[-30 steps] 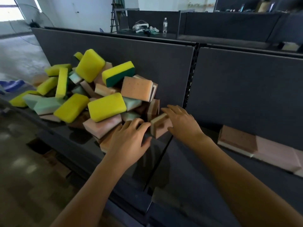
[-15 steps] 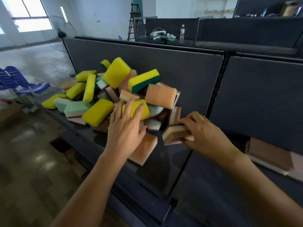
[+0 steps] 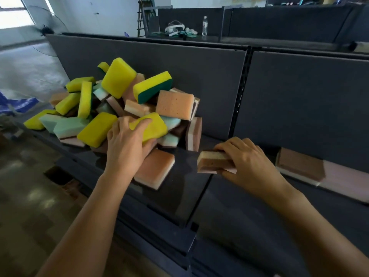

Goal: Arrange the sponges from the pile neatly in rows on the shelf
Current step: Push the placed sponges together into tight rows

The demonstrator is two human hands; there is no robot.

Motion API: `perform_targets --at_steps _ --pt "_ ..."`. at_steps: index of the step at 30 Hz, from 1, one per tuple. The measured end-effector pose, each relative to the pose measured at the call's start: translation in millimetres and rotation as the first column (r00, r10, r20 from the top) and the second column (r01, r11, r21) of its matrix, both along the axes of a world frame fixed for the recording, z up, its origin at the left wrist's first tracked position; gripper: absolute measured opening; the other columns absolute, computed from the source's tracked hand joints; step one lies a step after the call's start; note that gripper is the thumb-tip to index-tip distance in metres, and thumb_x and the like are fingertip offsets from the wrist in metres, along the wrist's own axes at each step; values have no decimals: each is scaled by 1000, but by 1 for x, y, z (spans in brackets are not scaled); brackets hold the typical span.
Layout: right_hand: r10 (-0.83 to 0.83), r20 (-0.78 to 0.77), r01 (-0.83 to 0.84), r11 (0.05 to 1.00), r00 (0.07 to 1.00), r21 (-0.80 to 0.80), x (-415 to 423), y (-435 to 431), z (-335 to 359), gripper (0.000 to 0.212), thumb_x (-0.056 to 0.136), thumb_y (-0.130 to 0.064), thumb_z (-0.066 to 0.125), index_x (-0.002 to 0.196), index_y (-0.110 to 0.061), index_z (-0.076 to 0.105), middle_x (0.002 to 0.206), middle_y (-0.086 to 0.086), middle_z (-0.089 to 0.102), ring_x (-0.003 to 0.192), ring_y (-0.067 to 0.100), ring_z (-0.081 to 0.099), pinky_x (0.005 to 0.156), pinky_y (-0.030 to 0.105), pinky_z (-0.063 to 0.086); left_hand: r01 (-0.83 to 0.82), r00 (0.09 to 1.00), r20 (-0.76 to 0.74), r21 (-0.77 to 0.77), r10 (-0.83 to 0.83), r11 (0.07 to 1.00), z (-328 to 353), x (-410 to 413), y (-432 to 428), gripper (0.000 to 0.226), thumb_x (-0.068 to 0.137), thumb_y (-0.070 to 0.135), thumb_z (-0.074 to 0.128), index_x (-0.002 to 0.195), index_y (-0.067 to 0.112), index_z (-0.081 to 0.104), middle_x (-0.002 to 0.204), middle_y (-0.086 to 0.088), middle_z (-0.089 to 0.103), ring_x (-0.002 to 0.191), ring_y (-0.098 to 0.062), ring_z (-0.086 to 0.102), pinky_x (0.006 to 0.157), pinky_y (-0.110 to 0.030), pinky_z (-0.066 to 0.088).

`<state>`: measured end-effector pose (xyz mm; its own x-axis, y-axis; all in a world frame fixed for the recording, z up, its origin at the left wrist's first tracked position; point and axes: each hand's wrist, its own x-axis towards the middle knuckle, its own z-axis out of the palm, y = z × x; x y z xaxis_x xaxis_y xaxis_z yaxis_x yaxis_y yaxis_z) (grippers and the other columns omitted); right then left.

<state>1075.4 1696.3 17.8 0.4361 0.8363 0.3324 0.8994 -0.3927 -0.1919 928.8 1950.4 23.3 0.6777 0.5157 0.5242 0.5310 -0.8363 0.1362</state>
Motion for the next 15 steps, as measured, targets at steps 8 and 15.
perform_targets --at_steps 8,15 --pt "-82 15 81 995 997 63 10 -58 2 52 75 -28 79 123 -21 60 115 -1 60 98 26 54 80 42 47 183 982 42 66 -186 981 15 12 -84 52 75 37 77 123 23 61 116 -12 50 106 -35 50 83 -49 47" --pt "-268 26 263 958 963 114 25 -151 11 50 76 -25 77 123 -21 60 116 0 62 99 32 54 79 44 44 403 915 -16 -3 -403 915 -10 58 -173 52 69 35 80 115 19 63 112 -8 52 99 -35 56 76 -47 48"
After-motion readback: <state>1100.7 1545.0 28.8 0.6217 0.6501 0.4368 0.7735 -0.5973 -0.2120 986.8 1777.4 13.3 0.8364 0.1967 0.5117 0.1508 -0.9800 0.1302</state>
